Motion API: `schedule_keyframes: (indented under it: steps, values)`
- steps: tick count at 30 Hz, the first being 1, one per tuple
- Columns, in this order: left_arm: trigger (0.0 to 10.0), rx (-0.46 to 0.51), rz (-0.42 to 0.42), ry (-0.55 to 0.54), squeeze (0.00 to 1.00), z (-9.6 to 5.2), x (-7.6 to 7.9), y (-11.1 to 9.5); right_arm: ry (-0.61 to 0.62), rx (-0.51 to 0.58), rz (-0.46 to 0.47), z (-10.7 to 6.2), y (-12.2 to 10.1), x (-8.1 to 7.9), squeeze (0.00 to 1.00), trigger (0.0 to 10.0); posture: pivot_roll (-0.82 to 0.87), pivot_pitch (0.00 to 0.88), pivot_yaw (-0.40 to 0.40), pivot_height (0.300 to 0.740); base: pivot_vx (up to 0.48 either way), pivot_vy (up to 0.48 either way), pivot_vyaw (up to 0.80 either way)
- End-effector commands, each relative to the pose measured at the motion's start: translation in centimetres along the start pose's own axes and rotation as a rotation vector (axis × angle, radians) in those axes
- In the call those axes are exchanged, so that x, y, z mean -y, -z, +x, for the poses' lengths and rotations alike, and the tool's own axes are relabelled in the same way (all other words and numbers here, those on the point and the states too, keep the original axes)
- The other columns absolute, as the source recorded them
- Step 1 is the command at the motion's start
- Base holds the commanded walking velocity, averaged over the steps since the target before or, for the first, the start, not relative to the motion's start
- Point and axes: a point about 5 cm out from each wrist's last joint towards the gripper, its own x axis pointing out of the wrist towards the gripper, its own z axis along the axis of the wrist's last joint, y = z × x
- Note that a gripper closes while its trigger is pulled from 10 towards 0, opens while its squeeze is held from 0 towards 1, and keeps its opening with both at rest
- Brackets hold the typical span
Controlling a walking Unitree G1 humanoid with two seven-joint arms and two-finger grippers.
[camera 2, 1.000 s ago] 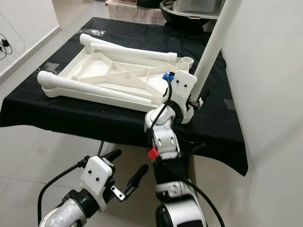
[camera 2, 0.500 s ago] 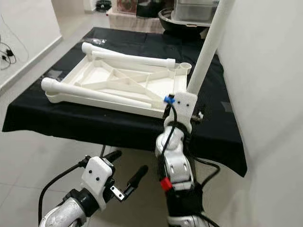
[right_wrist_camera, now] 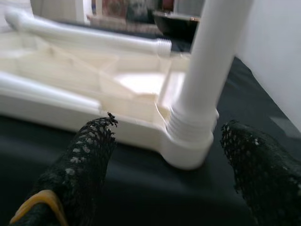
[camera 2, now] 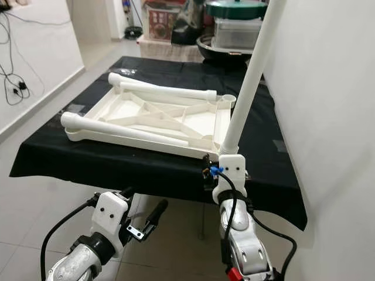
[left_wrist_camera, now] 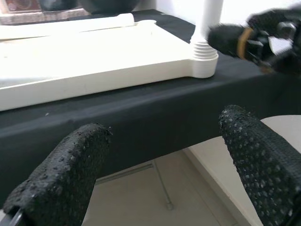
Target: Building children table
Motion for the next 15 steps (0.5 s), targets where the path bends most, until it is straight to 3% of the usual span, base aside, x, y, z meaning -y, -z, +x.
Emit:
schedule_keyframes:
  steps: [1,7,15]
  values:
    - [10.0,-0.015,-0.008,-0.014,0.0,0.1,-0.2,0.4,0.019,-0.027,-0.016,-0.1,0.8,0.6,0.0,10.0,0.04,0.016,-0.036,0.74,0.0,-0.424,0.0]
    - [10.0,-0.023,-0.003,-0.018,0.0,0.4,-0.3,0.6,0.099,-0.026,-0.016,0.5,0.9,2.5,0.0,10.0,0.04,0.021,-0.039,0.74,0.229,-0.394,0.0]
    - [10.0,-0.019,-0.007,-0.033,0.0,0.5,-0.4,0.6,0.13,-0.006,-0.01,1.6,0.1,3.2,0.0,10.0,0.04,0.025,-0.039,0.74,0.373,-0.295,0.0]
